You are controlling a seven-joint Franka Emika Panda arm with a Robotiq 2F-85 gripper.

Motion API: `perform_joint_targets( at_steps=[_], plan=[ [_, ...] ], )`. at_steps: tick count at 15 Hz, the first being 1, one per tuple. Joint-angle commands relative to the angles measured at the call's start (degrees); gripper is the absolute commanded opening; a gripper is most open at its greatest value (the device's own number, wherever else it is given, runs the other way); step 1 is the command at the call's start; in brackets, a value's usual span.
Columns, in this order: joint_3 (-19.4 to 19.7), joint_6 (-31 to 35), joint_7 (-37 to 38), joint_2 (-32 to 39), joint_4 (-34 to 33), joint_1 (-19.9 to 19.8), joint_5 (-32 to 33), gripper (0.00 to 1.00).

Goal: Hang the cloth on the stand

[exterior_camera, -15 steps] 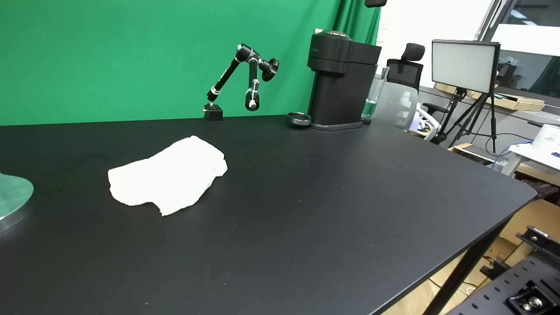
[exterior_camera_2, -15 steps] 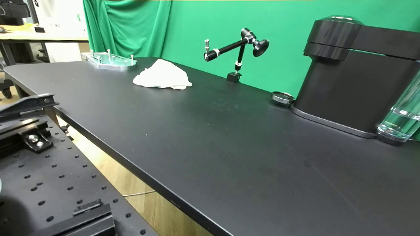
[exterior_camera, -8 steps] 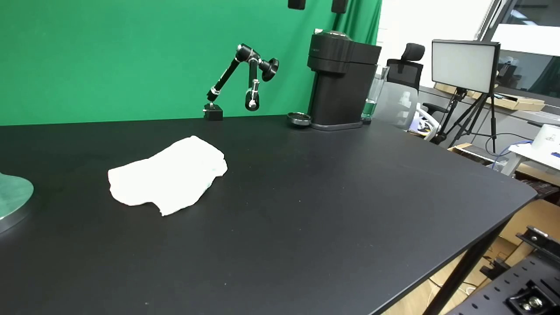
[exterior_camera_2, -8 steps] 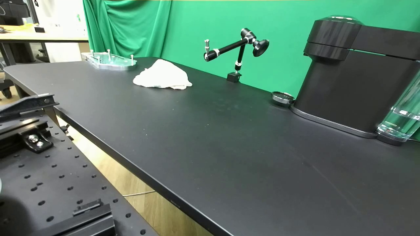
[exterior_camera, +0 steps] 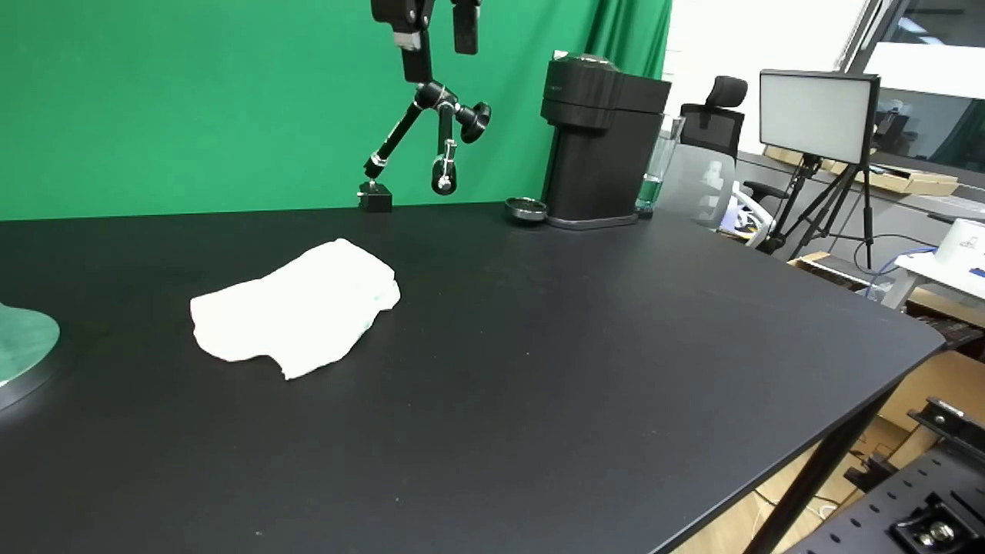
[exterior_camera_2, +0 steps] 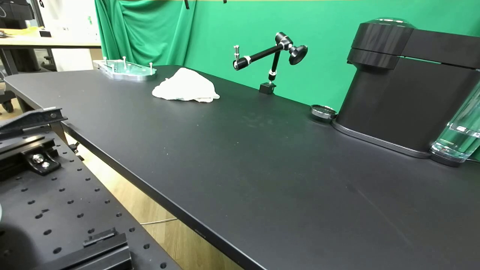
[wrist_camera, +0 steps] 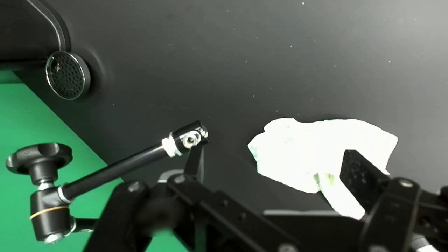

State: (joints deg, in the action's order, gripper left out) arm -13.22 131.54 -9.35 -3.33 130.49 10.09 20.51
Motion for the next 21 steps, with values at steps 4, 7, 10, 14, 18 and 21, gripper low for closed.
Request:
perform_joint_targets(
  at_steps=[4,7,10,14,18,21],
  plan=[
    [0.44,-0.09,-1.14,1.72,-1.65,0.75,0.82,1.0],
    [0.39,3.64,-5.65,3.75,-2.16,0.97,1.63,1.0],
    [0.26,7.81,-14.3,8.47,-4.42,1.24,1.85,1.0],
    [0.1,9.2,-24.16,14.97,-7.85,0.96,1.88,1.0],
    [-0.58,9.12,-32.54,20.82,-11.71,0.75,0.93,1.0],
    [-1.1,8.47,-37.16,24.57,-14.99,0.91,0.43,1.0]
  ],
)
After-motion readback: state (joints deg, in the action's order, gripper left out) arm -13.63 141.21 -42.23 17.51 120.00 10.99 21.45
